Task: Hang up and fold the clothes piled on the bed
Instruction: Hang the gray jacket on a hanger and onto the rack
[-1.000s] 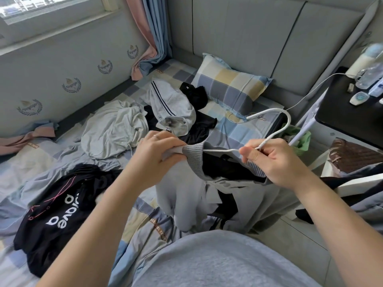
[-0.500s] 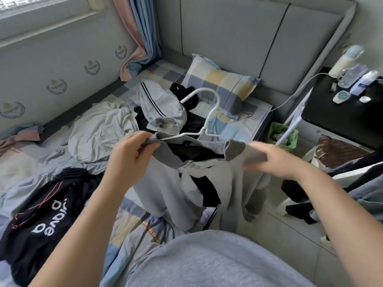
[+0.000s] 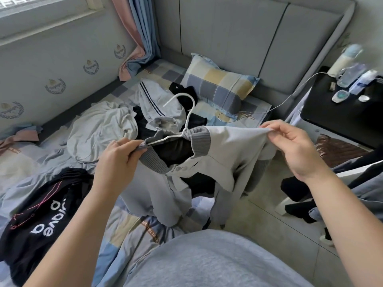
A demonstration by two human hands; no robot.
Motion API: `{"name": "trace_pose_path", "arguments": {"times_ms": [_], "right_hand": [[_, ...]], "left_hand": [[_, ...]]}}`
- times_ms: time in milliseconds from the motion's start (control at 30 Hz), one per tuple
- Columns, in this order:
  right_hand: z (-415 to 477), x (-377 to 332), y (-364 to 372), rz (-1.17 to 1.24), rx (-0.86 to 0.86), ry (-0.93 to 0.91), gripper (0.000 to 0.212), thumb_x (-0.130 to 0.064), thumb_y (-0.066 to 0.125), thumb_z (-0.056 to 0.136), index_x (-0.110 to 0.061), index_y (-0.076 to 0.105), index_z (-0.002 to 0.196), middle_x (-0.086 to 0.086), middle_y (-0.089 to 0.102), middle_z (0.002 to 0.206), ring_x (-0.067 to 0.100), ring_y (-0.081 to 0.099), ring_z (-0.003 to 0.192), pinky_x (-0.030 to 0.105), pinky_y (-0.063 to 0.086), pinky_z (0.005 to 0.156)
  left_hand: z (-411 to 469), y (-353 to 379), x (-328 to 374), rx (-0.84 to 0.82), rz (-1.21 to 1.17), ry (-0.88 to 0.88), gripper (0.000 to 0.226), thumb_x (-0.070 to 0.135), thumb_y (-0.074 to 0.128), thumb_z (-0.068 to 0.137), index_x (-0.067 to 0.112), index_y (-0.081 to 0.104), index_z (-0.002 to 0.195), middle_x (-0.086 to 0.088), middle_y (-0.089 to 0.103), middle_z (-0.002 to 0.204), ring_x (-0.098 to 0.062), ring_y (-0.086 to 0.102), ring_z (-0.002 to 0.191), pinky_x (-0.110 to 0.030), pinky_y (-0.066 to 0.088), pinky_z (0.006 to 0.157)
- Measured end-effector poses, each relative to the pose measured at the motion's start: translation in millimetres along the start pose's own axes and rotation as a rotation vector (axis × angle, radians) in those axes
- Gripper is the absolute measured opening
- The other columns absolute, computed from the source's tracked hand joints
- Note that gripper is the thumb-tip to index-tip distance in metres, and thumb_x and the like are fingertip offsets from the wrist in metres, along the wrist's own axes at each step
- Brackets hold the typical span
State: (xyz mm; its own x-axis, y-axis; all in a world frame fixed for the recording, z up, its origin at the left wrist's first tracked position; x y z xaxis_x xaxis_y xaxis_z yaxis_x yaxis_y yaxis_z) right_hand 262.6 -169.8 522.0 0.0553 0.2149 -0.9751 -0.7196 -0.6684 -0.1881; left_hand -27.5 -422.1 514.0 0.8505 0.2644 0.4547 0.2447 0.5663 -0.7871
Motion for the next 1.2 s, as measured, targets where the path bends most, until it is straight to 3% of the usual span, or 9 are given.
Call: {"name": "trace_pose_path", "arguments": {"times_ms": [67,167,233,433,533,700,867,1033,1200], "right_hand": [[-1.1,-9.5,3.3,0.114,-0.067,-0.016,0.017,-0.031,0.057,0.09,-0.026,0.072,0.083,-0.002,0.069,0.119,0.015,0.061,0.115,0.023,0.048,0.093],[-2.8,-5.0,-0.9,0.039,-0.076,0.013,0.016,-0.02,0.055,0.083,-0.024,0.062,0.07,-0.001,0.067,0.126,0.019,0.058,0.126,0.035,0.045,0.1],[-5.2,1.2,-3.0,0.019,-0.037,0.029,0.015,-0.014,0.054,0.082,-0.024,0.056,0.071,0.0,0.067,0.127,0.019,0.057,0.127,0.04,0.044,0.103],[-5.0,-0.8,20.0,-0.275,-0.043,-0.022,0.022,-0.018,0.064,0.098,-0.039,0.069,0.097,-0.016,0.072,0.098,0.0,0.065,0.093,0.012,0.048,0.081],[-5.5,-2.0,21.0,-0.314,-0.009,-0.008,0.025,-0.015,0.063,0.098,-0.037,0.073,0.09,-0.02,0.072,0.086,-0.004,0.064,0.08,0.008,0.047,0.073],[-9.2,0.7,19.3,-0.293,0.042,0.014,0.02,-0.009,0.062,0.098,-0.021,0.072,0.085,-0.007,0.07,0.08,-0.004,0.059,0.075,0.008,0.045,0.073],[-11.5,13.6,17.8,-0.305,0.099,0.089,0.024,-0.015,0.055,0.102,-0.022,0.065,0.082,0.003,0.062,0.078,0.001,0.052,0.071,0.01,0.042,0.066],[-7.3,-14.9,24.4,-0.252,0.151,-0.076,0.019,-0.027,0.047,0.101,-0.024,0.063,0.091,-0.017,0.063,0.082,-0.004,0.054,0.076,0.007,0.041,0.071],[-5.4,-29.9,29.7,-0.106,0.069,-0.138,0.017,-0.036,0.05,0.099,-0.034,0.066,0.095,-0.011,0.07,0.101,0.004,0.062,0.098,0.014,0.045,0.087]], "left_hand": [[-1.5,-6.7,2.4,0.077,-0.09,-0.02,0.01,0.005,0.066,0.094,0.007,0.072,0.086,0.014,0.043,0.069,-0.015,0.043,0.065,-0.026,0.036,0.063],[0.0,-15.7,1.5,0.135,-0.289,-0.081,0.049,0.003,0.066,0.094,0.042,0.048,0.07,0.017,0.042,0.066,-0.004,0.037,0.064,-0.015,0.029,0.06],[1.8,-19.9,3.4,0.148,-0.33,-0.08,0.054,0.002,0.067,0.093,0.046,0.045,0.069,0.014,0.042,0.067,-0.005,0.038,0.066,-0.015,0.03,0.061],[0.5,-17.1,1.1,0.162,-0.309,-0.052,0.011,0.0,0.069,0.09,0.01,0.07,0.086,0.018,0.047,0.073,-0.002,0.043,0.069,-0.009,0.033,0.064],[3.7,-15.9,5.6,0.133,-0.295,-0.03,0.015,0.002,0.069,0.091,0.016,0.069,0.088,0.02,0.048,0.074,-0.003,0.043,0.069,-0.009,0.033,0.064],[11.1,-12.9,14.5,0.075,-0.202,0.041,0.007,0.008,0.066,0.092,0.009,0.071,0.088,0.011,0.043,0.071,-0.004,0.041,0.07,-0.011,0.032,0.068],[12.5,-6.8,19.9,-0.004,-0.126,0.077,0.012,0.01,0.065,0.096,0.005,0.075,0.102,-0.001,0.048,0.072,-0.023,0.044,0.072,-0.029,0.038,0.074],[13.5,2.1,20.6,-0.095,-0.06,0.112,0.021,0.02,0.062,0.097,0.007,0.076,0.107,0.005,0.052,0.078,-0.026,0.051,0.077,-0.043,0.046,0.077],[10.4,-12.5,15.1,0.08,-0.264,0.018,0.023,0.004,0.066,0.093,0.025,0.065,0.083,0.013,0.045,0.071,-0.008,0.041,0.071,-0.021,0.034,0.068]]}}
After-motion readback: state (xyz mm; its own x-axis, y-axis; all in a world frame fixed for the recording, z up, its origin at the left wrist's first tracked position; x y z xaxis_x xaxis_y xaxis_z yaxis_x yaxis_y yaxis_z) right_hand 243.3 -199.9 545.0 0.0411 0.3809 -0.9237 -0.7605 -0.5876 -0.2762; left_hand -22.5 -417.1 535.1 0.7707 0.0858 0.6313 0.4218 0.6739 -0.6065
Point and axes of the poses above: each hand's wrist, its own z-axis towards the middle knuckle, its own y-axis out of the palm, x = y × z, the point moved 7 cm from there along z, towards the middle knuckle
